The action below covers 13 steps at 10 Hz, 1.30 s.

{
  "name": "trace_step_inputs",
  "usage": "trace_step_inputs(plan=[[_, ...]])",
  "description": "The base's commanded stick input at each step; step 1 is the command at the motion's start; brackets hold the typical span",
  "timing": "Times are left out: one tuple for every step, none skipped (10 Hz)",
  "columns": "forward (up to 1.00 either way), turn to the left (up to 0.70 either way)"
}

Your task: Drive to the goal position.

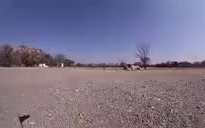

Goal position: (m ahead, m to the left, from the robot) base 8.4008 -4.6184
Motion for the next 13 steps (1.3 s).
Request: trace_step_inputs(plan=[[0.50,0.00],[0.50,0.00],[0.50,0.00],[0.50,0.00],[0.50,0.00],[0.50,0.00],[0.50,0.00],[0.50,0.00],[0.50,0.00],[0.50,-0.32],[0.50,-0.50],[0.50,-0.50],[0.50,-0.50]])
